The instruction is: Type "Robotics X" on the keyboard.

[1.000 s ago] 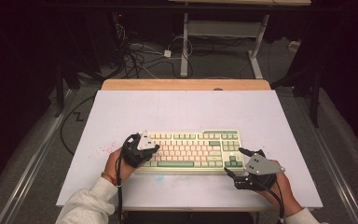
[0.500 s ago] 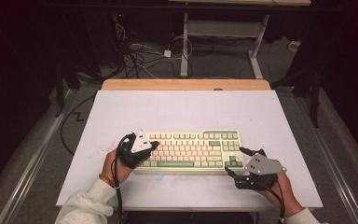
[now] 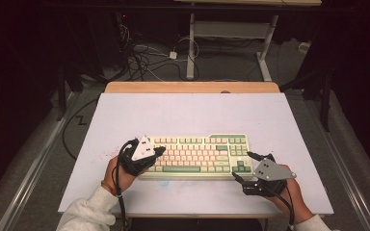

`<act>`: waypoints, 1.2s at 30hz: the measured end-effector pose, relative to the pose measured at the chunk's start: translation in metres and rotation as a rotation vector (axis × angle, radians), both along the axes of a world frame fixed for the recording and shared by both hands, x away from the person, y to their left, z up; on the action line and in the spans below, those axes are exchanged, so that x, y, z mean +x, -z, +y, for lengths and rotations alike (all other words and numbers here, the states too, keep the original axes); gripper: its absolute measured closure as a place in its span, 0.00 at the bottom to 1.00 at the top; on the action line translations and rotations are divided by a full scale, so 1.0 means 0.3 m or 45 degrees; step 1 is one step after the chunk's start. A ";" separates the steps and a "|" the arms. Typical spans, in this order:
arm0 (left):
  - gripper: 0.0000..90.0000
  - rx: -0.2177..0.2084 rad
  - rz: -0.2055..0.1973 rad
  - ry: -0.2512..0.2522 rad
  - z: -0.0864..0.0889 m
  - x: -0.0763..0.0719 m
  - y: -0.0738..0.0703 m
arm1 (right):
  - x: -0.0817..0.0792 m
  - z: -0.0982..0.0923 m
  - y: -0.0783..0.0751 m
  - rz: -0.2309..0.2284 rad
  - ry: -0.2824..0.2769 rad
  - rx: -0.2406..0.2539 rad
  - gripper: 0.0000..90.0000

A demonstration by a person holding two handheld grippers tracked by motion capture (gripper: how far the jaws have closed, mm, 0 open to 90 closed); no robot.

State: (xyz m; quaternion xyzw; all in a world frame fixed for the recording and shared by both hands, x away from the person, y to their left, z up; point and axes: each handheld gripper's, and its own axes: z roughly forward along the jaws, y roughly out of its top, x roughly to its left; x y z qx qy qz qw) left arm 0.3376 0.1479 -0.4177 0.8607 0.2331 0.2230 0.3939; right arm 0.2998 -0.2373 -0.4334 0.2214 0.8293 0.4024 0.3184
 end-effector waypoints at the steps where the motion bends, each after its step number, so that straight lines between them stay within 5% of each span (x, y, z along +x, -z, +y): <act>1: 0.97 0.001 0.000 0.005 -0.001 -0.003 -0.001 | 0.000 -0.001 0.000 0.001 -0.001 0.001 0.24; 19: 0.97 -0.025 0.012 0.087 -0.033 -0.041 -0.005 | 0.000 0.004 0.001 0.006 -0.004 0.002 0.23; 36: 0.97 0.017 0.019 0.156 -0.072 -0.059 0.006 | 0.003 0.001 0.002 0.007 -0.003 0.001 0.23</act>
